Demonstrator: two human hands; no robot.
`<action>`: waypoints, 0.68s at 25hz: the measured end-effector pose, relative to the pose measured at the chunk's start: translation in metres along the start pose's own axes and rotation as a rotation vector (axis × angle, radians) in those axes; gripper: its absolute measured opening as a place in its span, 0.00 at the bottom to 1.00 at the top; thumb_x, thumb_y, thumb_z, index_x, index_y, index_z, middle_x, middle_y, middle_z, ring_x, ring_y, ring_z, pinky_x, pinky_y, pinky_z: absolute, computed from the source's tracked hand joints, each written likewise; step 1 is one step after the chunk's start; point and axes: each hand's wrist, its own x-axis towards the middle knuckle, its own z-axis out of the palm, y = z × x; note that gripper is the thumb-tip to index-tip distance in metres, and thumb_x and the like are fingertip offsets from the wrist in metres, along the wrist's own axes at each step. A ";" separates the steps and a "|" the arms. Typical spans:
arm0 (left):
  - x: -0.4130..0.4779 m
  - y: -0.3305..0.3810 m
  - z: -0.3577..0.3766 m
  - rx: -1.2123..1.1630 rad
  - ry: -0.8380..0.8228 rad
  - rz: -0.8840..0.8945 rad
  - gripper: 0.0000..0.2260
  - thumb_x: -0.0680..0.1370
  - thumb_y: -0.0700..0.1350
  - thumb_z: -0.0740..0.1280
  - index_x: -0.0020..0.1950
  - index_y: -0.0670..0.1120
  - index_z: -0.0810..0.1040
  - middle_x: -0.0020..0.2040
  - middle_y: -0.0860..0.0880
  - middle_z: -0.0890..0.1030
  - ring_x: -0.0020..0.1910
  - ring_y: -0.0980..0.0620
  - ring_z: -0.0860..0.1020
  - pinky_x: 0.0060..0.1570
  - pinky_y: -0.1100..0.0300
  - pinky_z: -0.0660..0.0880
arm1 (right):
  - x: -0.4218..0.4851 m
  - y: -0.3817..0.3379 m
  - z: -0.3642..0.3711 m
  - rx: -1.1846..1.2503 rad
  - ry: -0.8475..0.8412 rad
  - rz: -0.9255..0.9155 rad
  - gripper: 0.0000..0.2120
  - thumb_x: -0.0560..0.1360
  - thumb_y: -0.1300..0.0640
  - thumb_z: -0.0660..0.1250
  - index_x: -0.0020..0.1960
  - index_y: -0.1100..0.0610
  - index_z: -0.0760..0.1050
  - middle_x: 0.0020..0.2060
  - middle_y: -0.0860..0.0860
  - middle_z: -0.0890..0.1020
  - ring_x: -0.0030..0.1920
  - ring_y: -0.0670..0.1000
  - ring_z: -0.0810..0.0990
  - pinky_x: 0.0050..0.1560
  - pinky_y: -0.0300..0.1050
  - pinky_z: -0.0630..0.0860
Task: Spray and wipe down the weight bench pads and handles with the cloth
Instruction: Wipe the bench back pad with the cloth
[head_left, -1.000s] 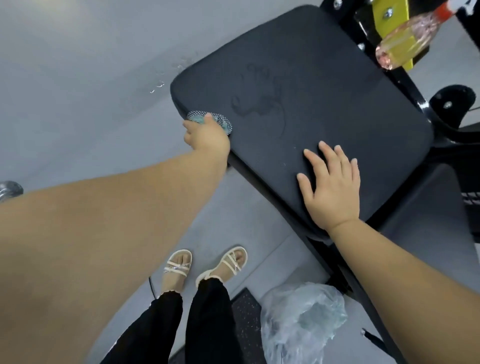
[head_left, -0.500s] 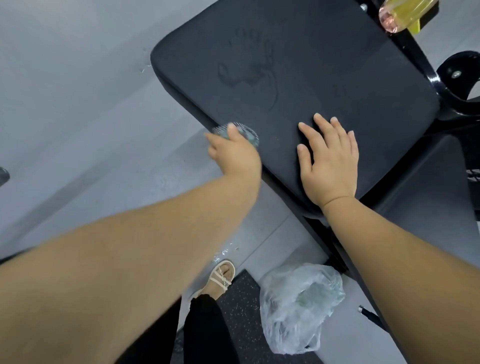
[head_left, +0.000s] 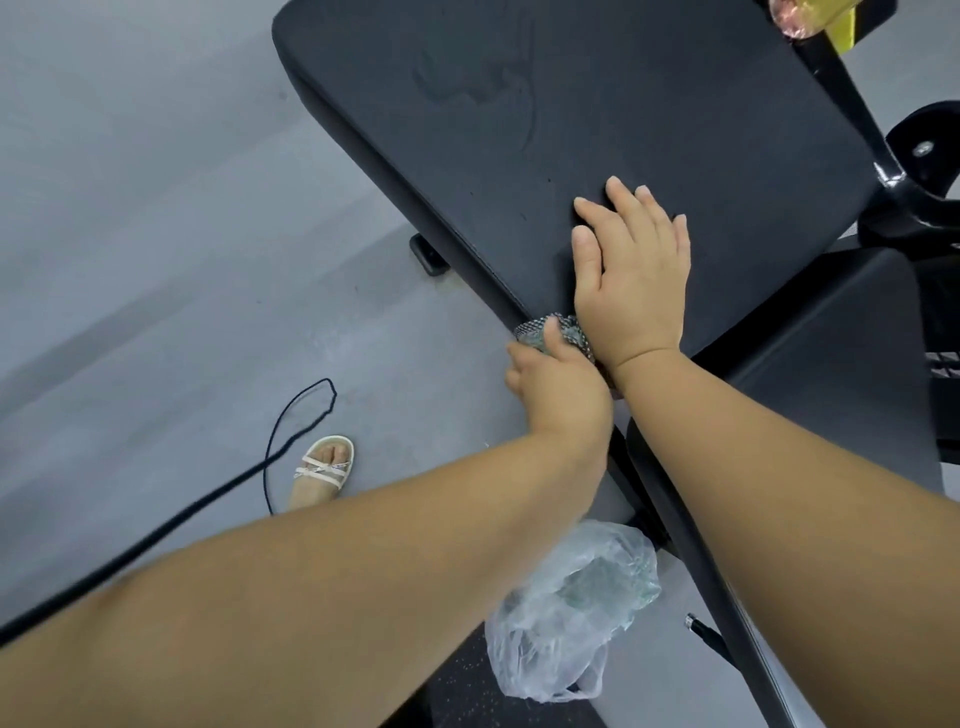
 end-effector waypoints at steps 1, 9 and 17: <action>0.010 0.005 -0.005 -0.020 0.035 0.078 0.23 0.82 0.54 0.49 0.75 0.45 0.59 0.72 0.42 0.64 0.70 0.44 0.65 0.68 0.54 0.61 | 0.000 0.001 -0.001 0.022 -0.011 -0.002 0.22 0.79 0.48 0.48 0.64 0.53 0.74 0.69 0.52 0.70 0.73 0.55 0.62 0.73 0.55 0.48; 0.060 0.062 -0.028 -0.089 0.276 0.249 0.20 0.82 0.53 0.50 0.70 0.44 0.63 0.70 0.41 0.64 0.67 0.46 0.66 0.59 0.61 0.62 | -0.003 0.002 -0.003 0.193 0.023 0.005 0.20 0.79 0.52 0.50 0.59 0.55 0.78 0.65 0.52 0.75 0.71 0.54 0.66 0.73 0.54 0.48; 0.001 -0.043 0.034 -0.221 -0.055 -0.072 0.28 0.80 0.61 0.48 0.74 0.45 0.57 0.72 0.41 0.66 0.69 0.42 0.67 0.69 0.45 0.62 | -0.004 0.002 -0.010 0.312 -0.015 0.063 0.22 0.79 0.51 0.48 0.58 0.57 0.78 0.62 0.49 0.77 0.70 0.51 0.67 0.73 0.49 0.46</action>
